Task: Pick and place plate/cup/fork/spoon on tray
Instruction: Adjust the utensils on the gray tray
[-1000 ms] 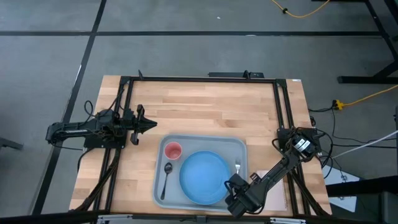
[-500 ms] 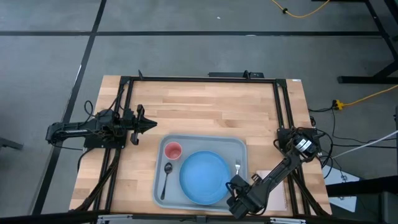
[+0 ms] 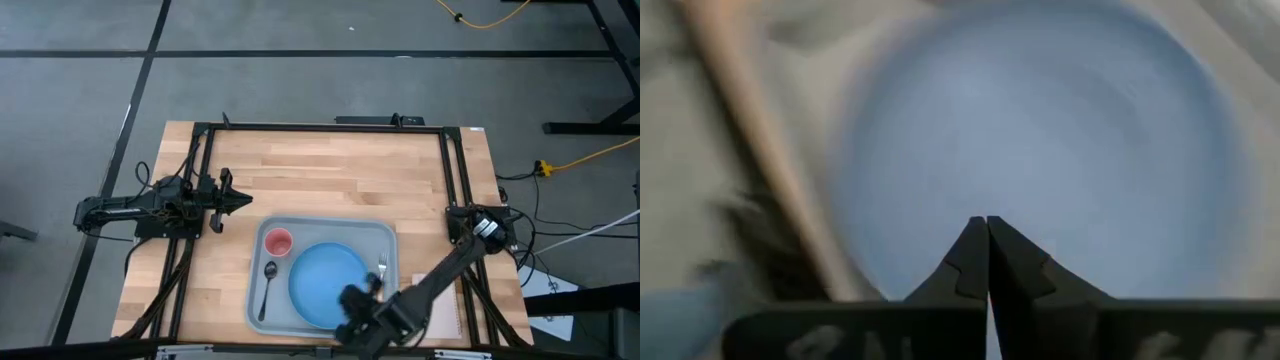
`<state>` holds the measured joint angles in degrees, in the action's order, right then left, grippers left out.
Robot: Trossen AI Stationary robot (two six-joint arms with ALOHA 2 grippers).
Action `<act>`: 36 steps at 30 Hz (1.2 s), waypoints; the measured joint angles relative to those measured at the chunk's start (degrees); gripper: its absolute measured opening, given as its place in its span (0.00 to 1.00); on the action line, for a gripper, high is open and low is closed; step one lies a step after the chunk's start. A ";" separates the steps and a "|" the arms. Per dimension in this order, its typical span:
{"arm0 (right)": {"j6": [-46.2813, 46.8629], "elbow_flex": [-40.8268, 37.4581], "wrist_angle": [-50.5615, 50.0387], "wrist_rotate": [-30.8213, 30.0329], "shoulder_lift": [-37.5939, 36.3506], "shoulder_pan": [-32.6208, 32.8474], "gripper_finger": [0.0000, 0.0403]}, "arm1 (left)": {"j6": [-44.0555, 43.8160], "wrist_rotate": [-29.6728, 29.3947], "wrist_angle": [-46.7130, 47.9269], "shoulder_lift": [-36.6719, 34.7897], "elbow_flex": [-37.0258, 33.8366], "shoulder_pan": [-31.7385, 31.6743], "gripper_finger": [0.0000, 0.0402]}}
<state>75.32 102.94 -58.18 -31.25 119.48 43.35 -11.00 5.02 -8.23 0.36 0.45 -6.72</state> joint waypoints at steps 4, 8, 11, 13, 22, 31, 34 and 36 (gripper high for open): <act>-20.88 -1.58 25.07 -1.45 0.30 -4.30 0.00 | 0.00 0.04 0.00 0.00 0.00 -0.02 0.07; -40.24 0.00 48.20 5.35 5.31 -9.48 0.00 | 0.00 0.07 0.01 0.00 0.00 -0.01 0.07; -46.53 9.00 47.42 9.20 11.62 -11.75 0.00 | 0.01 0.07 0.02 0.00 0.00 -0.01 0.07; -47.45 17.89 41.15 10.67 16.21 -12.35 0.00 | 0.02 0.07 0.00 0.00 0.00 -0.01 0.07; -43.57 24.21 29.76 12.39 23.81 -14.35 0.00 | 0.00 0.04 0.04 -0.04 0.00 -0.02 0.07; -48.62 25.27 25.57 11.84 23.75 -14.63 0.00 | 0.00 0.09 0.05 -0.04 0.00 -0.01 0.07; -51.60 29.41 14.21 4.99 21.87 -12.95 0.00 | 0.01 0.09 0.04 -0.04 0.00 -0.02 0.07; -50.52 31.63 4.35 -4.98 20.45 -11.22 0.00 | 0.00 0.09 0.04 -0.04 0.01 -0.01 0.07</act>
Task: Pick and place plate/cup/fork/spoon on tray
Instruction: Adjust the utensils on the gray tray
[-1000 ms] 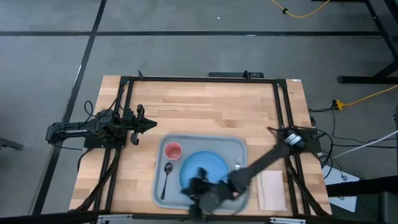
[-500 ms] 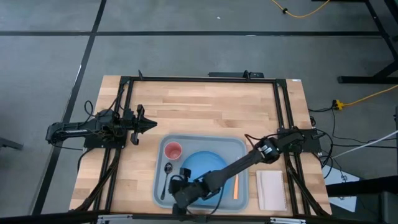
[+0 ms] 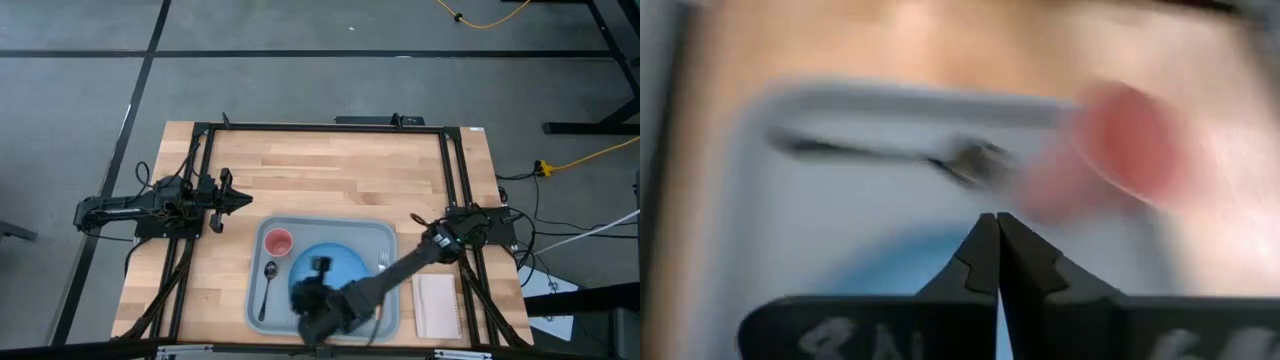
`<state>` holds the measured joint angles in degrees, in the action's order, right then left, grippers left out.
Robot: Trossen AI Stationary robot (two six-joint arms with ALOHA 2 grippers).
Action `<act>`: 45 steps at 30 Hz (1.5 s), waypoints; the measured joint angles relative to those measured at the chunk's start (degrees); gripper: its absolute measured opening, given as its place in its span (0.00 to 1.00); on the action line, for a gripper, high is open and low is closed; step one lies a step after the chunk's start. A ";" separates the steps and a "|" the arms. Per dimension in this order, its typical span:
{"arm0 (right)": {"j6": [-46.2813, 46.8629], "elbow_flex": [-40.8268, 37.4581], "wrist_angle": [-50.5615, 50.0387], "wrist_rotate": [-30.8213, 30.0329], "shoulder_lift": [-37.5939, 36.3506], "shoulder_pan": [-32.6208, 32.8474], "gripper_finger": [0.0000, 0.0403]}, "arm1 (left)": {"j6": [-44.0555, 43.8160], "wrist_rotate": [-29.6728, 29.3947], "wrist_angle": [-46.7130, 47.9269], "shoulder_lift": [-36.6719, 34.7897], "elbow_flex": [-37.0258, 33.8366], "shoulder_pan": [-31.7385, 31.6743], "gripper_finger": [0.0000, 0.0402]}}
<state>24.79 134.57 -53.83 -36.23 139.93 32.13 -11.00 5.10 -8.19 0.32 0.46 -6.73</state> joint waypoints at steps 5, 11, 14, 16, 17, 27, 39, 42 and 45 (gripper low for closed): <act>14.49 0.10 -23.55 -5.81 -1.02 2.57 0.02 | 0.00 -0.04 0.00 0.00 -0.01 0.01 0.07; 23.49 -1.69 -34.63 -5.74 -1.79 4.69 0.01 | 0.01 -0.04 -0.01 0.03 -0.01 0.01 0.07; 27.23 -7.99 -35.59 -10.75 -9.46 6.15 0.01 | 0.01 -0.07 -0.02 0.02 -0.01 0.01 0.07; 31.08 -16.38 -34.76 -12.04 -18.49 6.08 0.01 | 0.02 -0.07 -0.02 0.02 -0.01 0.01 0.07; 34.36 -21.71 -34.07 -12.39 -22.56 5.75 0.01 | 0.02 -0.04 0.00 0.04 0.01 -0.01 0.07; 20.20 -89.06 21.46 -5.24 -67.72 -1.33 0.01 | 0.01 -0.04 -0.02 0.04 0.01 0.00 0.07; -9.22 -126.91 51.57 4.50 -107.96 -14.81 0.01 | 0.02 -0.03 -0.28 -0.03 0.01 -0.01 0.07; -13.01 -129.16 52.53 7.24 -114.20 -16.75 0.01 | 0.01 -0.01 -0.19 0.05 0.03 -0.01 0.07; -16.84 -131.25 51.48 10.08 -120.43 -17.60 0.01 | 0.02 -0.02 -0.31 0.04 0.03 -0.01 0.07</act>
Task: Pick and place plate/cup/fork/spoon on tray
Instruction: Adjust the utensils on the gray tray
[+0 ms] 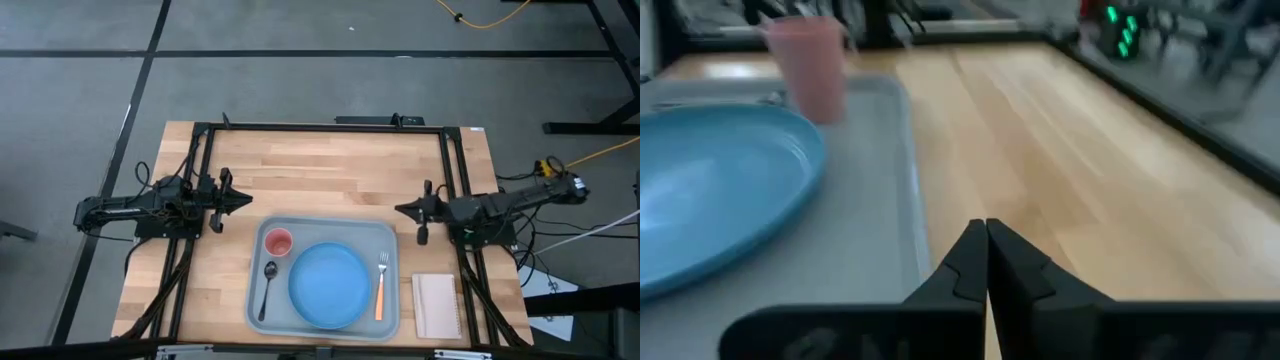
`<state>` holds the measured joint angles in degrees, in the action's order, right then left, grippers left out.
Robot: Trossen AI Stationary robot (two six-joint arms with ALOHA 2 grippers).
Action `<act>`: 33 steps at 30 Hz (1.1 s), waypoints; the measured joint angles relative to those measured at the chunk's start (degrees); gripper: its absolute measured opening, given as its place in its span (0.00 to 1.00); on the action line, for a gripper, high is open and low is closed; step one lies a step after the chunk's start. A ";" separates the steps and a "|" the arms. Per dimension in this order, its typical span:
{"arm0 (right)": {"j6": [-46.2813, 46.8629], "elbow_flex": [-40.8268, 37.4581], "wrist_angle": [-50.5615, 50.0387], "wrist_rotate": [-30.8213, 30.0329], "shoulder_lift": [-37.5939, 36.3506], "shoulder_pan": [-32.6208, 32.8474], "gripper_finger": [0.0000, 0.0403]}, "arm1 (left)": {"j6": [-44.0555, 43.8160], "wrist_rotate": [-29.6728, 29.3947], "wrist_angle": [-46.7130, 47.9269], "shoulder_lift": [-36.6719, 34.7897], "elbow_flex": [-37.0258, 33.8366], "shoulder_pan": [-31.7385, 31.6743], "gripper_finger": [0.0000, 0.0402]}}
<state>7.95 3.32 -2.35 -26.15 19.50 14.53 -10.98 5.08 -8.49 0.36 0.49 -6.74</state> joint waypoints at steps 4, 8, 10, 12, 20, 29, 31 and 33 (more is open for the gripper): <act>-5.58 -0.84 1.06 3.34 -7.61 -0.40 0.01 | 0.00 0.02 -0.08 0.00 0.00 0.01 0.07; -10.91 -0.91 0.49 7.63 -13.92 -0.40 0.01 | 0.00 -0.03 -0.09 0.00 0.00 0.02 0.07; -13.07 -0.91 0.17 10.16 -16.07 -0.39 0.01 | -0.02 -0.02 -0.09 0.00 0.00 0.00 0.07; -15.57 -1.02 0.42 13.25 -18.01 -0.39 0.01 | -0.02 -0.01 -0.09 0.00 0.00 0.02 0.07; -18.48 -2.94 3.60 27.36 -19.15 -0.70 0.01 | 0.00 0.00 0.05 0.00 0.00 0.00 0.07; -19.88 -2.94 3.65 26.99 -17.33 -8.31 0.01 | 0.00 0.01 0.06 0.00 0.00 0.00 0.07; -18.43 -2.94 3.69 26.63 -16.59 -10.19 0.01 | -0.01 0.02 0.07 0.00 0.00 0.00 0.07; -16.85 -2.94 3.63 26.60 -15.87 -11.37 0.01 | 0.00 0.03 0.07 0.00 0.00 0.01 0.07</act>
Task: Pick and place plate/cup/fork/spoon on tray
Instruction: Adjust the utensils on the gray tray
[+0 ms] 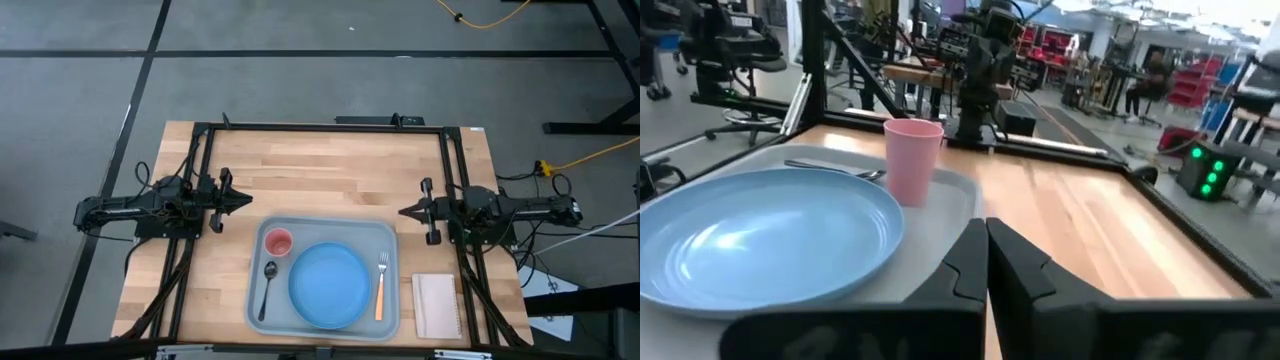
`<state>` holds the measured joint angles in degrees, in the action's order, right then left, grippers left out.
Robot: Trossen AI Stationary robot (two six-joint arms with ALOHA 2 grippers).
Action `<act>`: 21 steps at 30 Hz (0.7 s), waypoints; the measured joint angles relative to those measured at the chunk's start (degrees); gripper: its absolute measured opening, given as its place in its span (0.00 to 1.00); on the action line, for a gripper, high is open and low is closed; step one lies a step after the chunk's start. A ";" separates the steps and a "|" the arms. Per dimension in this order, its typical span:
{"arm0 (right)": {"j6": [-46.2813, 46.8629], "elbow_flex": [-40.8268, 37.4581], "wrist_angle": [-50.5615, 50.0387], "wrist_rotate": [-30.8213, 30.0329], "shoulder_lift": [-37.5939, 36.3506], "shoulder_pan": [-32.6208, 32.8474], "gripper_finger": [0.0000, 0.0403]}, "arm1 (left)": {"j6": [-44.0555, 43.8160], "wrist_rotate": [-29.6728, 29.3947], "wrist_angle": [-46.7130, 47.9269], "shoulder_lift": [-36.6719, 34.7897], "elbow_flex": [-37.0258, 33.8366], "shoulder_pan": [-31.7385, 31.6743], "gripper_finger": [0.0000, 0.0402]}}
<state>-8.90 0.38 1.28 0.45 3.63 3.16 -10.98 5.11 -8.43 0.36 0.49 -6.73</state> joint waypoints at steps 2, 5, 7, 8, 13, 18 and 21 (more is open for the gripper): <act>1.18 0.00 0.02 0.04 0.50 -0.44 0.01 | 0.00 -0.01 0.00 0.00 0.00 -0.01 0.07; 1.29 0.00 0.08 0.06 0.48 -0.44 0.01 | -0.02 0.01 -0.01 0.00 0.00 -0.01 0.07; 1.39 0.00 0.43 -0.51 0.22 -0.41 0.01 | -0.01 0.01 0.00 0.00 -0.01 -0.01 0.07; 2.17 0.00 0.68 -1.18 0.24 -0.41 0.01 | -0.02 0.01 -0.01 0.00 -0.02 -0.01 0.07; 5.77 0.00 0.66 -1.88 0.25 -0.41 0.01 | 0.00 0.04 0.00 0.00 -0.02 -0.01 0.07; 5.76 0.00 0.63 -1.88 0.25 -0.41 0.03 | -0.02 0.04 0.00 0.00 -0.02 -0.01 0.07; 5.63 0.00 0.61 -1.88 0.25 -0.41 0.04 | 0.00 0.04 0.00 0.00 -0.02 -0.01 0.07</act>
<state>-3.27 0.38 1.89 -1.43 3.88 2.74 -10.98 5.15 -8.43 0.36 0.47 -6.74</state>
